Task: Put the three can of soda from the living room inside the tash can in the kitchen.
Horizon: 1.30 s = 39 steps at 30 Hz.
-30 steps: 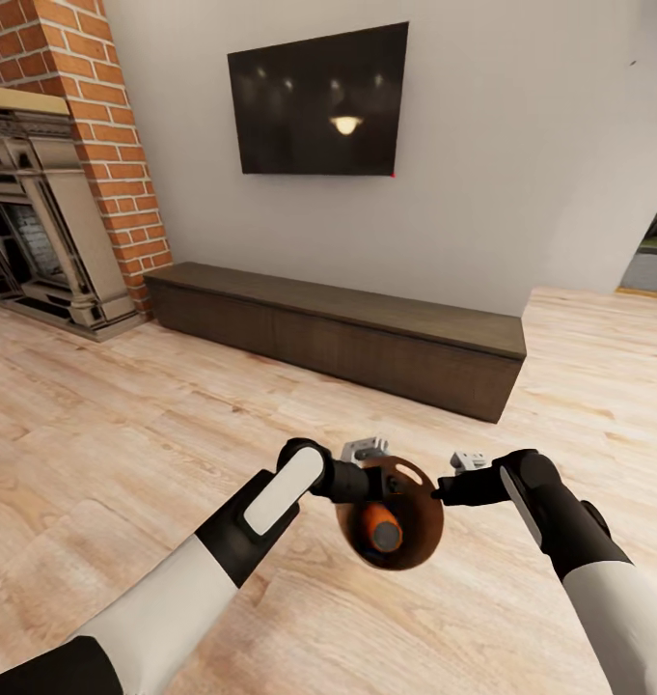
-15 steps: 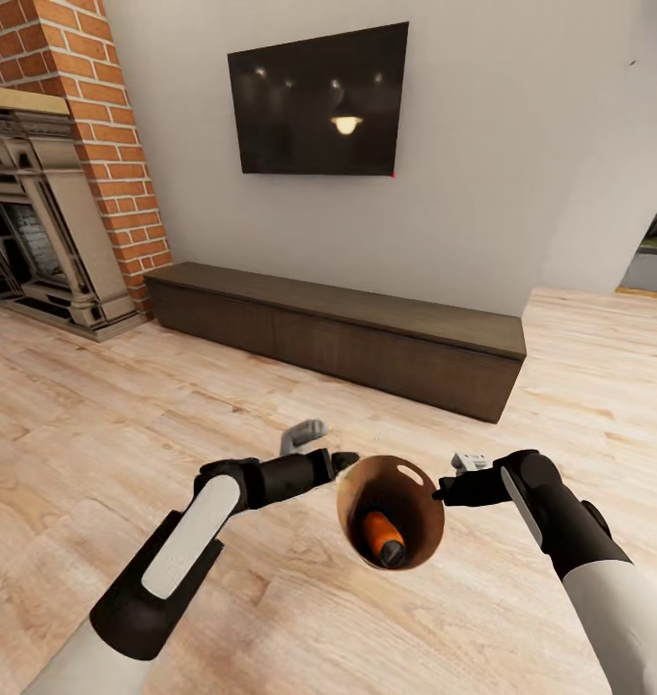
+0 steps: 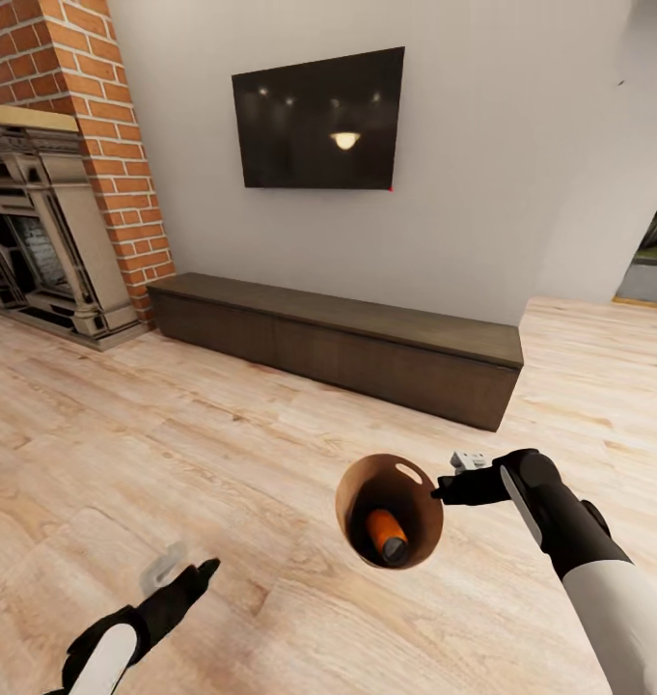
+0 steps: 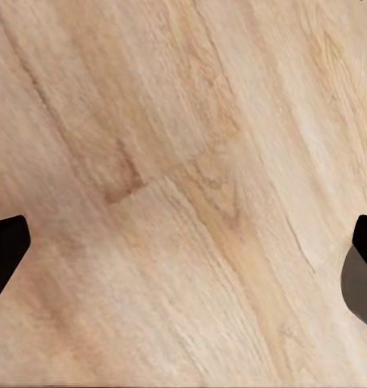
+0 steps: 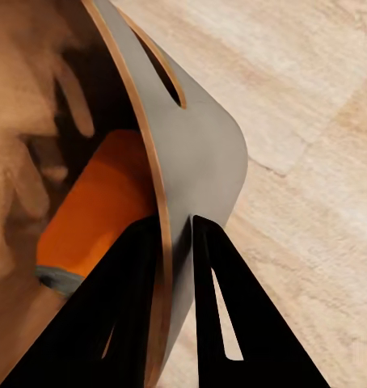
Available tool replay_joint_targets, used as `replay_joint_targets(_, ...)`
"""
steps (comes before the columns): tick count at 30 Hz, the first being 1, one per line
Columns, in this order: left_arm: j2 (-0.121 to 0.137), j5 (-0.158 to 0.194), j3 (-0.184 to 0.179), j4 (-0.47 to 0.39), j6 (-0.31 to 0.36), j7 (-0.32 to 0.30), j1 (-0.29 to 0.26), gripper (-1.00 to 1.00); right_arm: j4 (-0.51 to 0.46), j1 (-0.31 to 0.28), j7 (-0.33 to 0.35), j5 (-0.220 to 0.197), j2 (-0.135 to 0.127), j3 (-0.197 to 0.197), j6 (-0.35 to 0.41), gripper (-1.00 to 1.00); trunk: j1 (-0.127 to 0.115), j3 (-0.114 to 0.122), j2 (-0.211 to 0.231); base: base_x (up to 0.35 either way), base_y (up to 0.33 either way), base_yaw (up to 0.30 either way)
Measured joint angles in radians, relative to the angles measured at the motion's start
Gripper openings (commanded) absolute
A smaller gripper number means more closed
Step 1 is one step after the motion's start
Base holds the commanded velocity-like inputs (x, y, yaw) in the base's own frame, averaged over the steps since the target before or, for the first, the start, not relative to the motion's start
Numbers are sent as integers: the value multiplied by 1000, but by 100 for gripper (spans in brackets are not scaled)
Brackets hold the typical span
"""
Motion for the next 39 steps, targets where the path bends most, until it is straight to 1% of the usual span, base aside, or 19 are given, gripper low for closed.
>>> replay_joint_targets(1,-21,-17,-48,60,-70,-1,8,100,0,0,-1,11,0,2,-3,-100,0,0,0,0,0,242)
replay_joint_targets(3,-36,-28,-85,100,-89,-1,9,100,-1,0,-3,25,0,3,-7,-100,0,0,0,0,0,283)
replay_joint_targets(4,-38,-34,-90,106,-97,-2,9,100,-2,1,-3,23,0,3,-6,-100,0,0,0,0,0,288)
replay_joint_targets(7,-39,-38,-94,110,-103,-2,9,100,-2,1,-1,-3,0,3,1,-100,0,0,0,0,13,262)
replay_joint_targets(8,-39,-38,-95,111,-104,-2,9,100,-2,1,-1,-6,0,4,1,-100,0,0,0,0,163,192)
replay_joint_targets(12,-39,-40,-96,112,-106,-2,9,100,-6,2,-3,21,-2,4,-6,-100,0,0,0,0,233,155)
replay_joint_targets(17,-39,-42,-97,113,-108,-2,9,100,-10,3,-2,7,-4,4,-2,-100,0,0,0,70,291,223)
replay_joint_targets(22,-39,-62,-98,113,-108,-2,9,100,-10,9,0,-1,-5,6,1,-100,0,0,0,195,292,151)
replay_joint_targets(27,-39,-69,-98,113,-108,-2,9,100,-9,19,-3,14,-1,5,-3,-100,0,0,0,246,277,25)
replay_joint_targets(30,-39,-67,-94,113,-108,-2,9,100,0,19,-7,8,0,8,-2,-100,0,0,0,257,274,6)
replay_joint_targets(32,-39,-67,-93,113,-107,-2,9,100,30,14,-9,3,1,7,1,-100,0,0,0,259,273,2)
replay_joint_targets(33,-39,-67,-92,113,-107,-2,9,100,67,8,-9,-1,2,6,0,-100,0,0,0,259,273,1)
replay_joint_targets(34,-39,-68,-92,113,-107,-2,9,100,97,3,-8,3,2,7,1,-100,0,0,0,260,273,1)
replay_joint_targets(35,-39,-68,-92,113,-108,-2,9,100,157,-21,-6,9,4,5,-2,-100,0,0,0,260,273,1)
replay_joint_targets(37,-39,-69,-92,113,-107,-2,9,100,201,-39,-6,23,6,2,-10,-100,0,0,0,260,273,0)
replay_joint_targets(38,-39,-70,-92,113,-107,-2,9,100,234,-49,-4,16,7,0,-9,-100,0,0,0,260,273,0)
replay_joint_targets(39,-39,-70,-92,112,-108,-2,9,100,279,-57,0,-3,8,0,-3,-100,0,0,0,259,273,0)
